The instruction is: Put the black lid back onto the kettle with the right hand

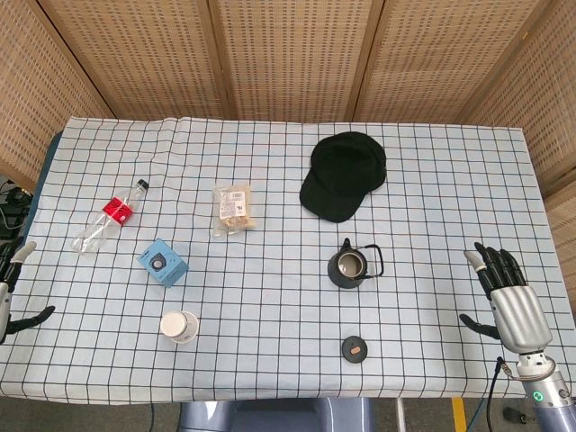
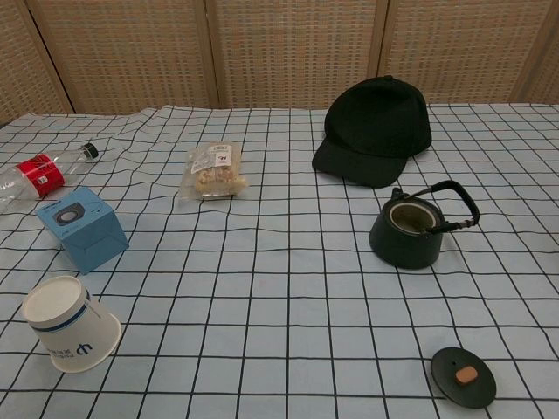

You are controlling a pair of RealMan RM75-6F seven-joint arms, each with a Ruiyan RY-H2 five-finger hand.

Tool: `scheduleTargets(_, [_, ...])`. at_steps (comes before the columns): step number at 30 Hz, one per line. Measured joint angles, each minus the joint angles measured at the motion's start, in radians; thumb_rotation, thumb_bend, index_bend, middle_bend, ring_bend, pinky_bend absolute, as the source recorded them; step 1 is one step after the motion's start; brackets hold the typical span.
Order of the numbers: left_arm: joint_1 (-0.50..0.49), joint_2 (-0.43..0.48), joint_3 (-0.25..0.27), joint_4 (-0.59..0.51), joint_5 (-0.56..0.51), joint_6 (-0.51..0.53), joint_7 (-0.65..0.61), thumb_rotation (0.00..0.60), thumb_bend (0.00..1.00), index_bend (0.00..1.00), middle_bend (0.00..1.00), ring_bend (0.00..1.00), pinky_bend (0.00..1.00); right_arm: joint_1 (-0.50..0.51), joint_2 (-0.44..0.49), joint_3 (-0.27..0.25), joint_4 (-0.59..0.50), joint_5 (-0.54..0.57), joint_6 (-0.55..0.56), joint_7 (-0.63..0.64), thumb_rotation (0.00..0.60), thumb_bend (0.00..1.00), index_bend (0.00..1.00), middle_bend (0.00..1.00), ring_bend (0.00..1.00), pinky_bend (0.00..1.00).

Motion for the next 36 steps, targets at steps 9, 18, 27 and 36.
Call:
scheduleTargets(9, [0.000, 0.001, -0.001, 0.000, 0.001, 0.002, -0.002, 0.600, 0.05, 0.00, 0.00, 0.00, 0.00, 0.002, 0.001, 0.000, 0.003, -0.004, -0.007, 0.010, 0.600, 0.18, 0.00, 0.00, 0.00, 0.00])
scheduleTargets(18, [-0.001, 0.003, -0.004, 0.003, -0.004, -0.001, -0.010, 0.600, 0.05, 0.00, 0.00, 0.00, 0.00, 0.005, 0.011, -0.010, -0.014, -0.030, -0.010, 0.024, 0.600, 0.18, 0.00, 0.00, 0.00, 0.00])
scheduleTargets(27, [-0.001, 0.006, -0.004, -0.003, -0.002, -0.001, -0.014, 0.600, 0.05, 0.00, 0.00, 0.00, 0.00, 0.011, 0.027, -0.050, -0.042, -0.109, -0.017, 0.040, 0.600, 0.18, 0.12, 0.00, 0.00, 0.00])
scheduleTargets(36, [-0.001, 0.008, -0.002, -0.007, 0.003, -0.001, -0.015, 0.600, 0.05, 0.00, 0.00, 0.00, 0.00, 0.060, 0.031, -0.131, -0.084, -0.235, -0.108, 0.086, 0.600, 0.18, 0.28, 0.01, 0.00, 0.00])
